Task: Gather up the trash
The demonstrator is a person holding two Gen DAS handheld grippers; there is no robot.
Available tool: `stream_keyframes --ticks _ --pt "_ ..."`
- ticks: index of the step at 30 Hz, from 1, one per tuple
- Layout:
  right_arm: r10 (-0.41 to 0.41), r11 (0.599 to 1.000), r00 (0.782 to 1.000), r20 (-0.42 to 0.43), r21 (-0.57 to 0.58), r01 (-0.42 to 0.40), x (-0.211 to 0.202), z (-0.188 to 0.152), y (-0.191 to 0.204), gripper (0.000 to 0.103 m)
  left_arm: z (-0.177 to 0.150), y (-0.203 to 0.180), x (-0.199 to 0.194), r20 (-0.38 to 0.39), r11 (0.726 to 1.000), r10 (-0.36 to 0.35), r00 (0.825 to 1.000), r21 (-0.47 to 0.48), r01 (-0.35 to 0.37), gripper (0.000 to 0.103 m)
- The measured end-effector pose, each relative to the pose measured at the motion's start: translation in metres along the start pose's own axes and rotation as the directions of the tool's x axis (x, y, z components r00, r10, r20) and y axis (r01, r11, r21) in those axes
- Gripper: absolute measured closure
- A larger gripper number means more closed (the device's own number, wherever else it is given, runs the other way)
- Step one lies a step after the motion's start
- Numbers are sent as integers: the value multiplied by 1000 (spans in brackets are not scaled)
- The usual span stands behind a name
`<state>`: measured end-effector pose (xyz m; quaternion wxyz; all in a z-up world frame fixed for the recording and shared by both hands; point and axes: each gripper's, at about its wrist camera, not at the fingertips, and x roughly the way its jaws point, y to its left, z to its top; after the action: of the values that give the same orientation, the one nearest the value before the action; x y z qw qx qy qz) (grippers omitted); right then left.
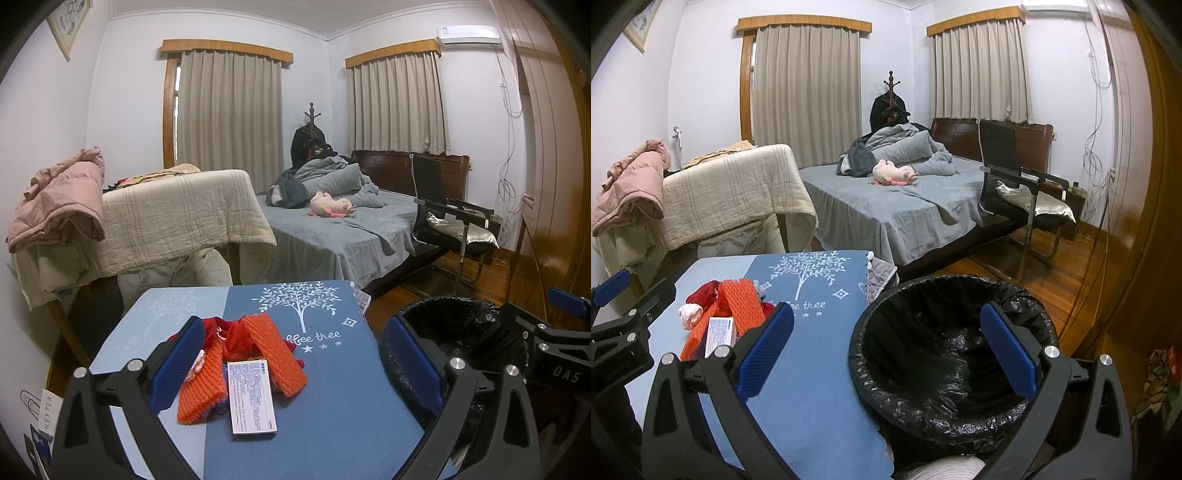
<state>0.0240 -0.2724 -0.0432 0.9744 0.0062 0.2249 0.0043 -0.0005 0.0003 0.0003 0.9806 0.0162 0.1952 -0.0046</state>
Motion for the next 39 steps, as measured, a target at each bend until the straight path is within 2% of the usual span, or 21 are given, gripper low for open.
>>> stream_keyframes --ticks 31,39 --pt "2 1000 1000 -1 -1 -2 -1 1 -2 5 0 0 0 -3 1000 -1 1000 -5 1 6" --pt "26 1000 1000 3 5 -26 13 0 14 5 -6 9 5 -15 1000 4 1000 -4 -5 6"
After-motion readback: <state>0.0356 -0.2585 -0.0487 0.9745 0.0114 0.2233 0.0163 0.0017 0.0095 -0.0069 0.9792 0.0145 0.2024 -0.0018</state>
